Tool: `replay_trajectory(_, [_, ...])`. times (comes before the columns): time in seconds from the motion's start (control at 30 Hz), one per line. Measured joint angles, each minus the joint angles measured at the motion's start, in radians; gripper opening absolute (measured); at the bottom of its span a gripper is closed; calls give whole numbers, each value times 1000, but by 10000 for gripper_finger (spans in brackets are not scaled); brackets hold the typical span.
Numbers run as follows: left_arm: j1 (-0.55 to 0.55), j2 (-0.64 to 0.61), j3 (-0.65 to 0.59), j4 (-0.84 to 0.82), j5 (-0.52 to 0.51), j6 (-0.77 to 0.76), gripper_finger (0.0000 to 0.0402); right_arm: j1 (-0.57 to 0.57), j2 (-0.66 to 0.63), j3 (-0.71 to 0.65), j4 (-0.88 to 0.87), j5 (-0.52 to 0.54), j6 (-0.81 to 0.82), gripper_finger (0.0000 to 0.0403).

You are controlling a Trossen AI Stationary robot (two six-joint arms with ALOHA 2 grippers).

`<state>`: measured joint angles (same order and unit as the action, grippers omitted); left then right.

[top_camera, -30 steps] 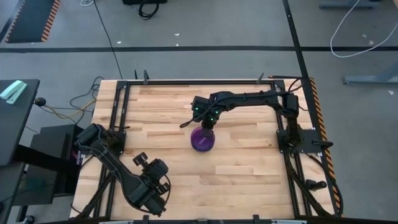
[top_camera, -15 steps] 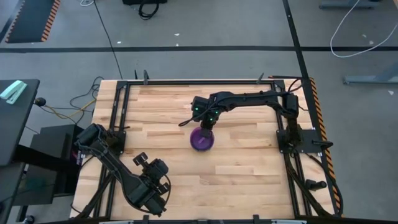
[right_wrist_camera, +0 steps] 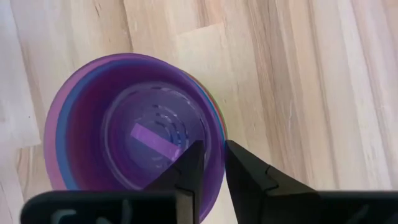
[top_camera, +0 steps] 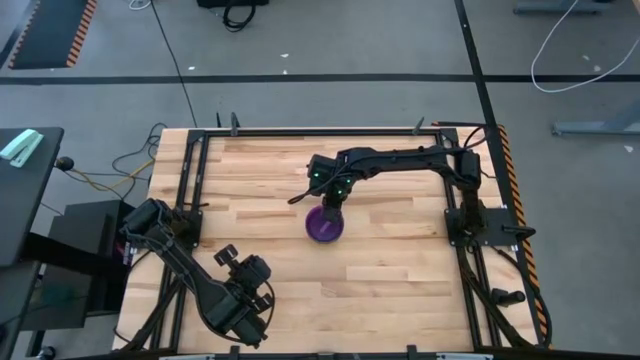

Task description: Nest bowls inside each other

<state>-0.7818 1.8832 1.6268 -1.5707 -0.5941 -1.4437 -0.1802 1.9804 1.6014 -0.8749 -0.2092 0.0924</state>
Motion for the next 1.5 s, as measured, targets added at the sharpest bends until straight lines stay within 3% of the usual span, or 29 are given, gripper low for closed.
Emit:
replay_trajectory(0.27, [10, 0, 0, 0, -53, 64, 11, 31, 0, 111, -99, 3, -75, 70])
replay_trajectory(0.43, [61, -10, 0, -2, -116, 129, 18, 80, -41, 206, -173, 69, -113, 63])
replay_trajectory(0.73, [171, -76, 0, 0, -301, 238, 10, 192, -335, 183, -134, 158, -113, 42])
replay_trajectory(0.97, [171, -211, -7, 3, -520, 237, 17, 306, -603, 63, -42, 258, -52, 27])
replay_trajectory(1.1, [160, -328, -107, 0, -623, 175, 22, 372, -748, -67, 10, 335, -8, 20])
replay_trajectory(1.3, [164, -497, -299, 9, -661, 44, 6, 438, -947, -282, 123, 404, 58, 9])
replay_trajectory(1.5, [163, -593, -424, 18, -696, -5, 25, 476, -1109, -473, 217, 421, 91, 8])
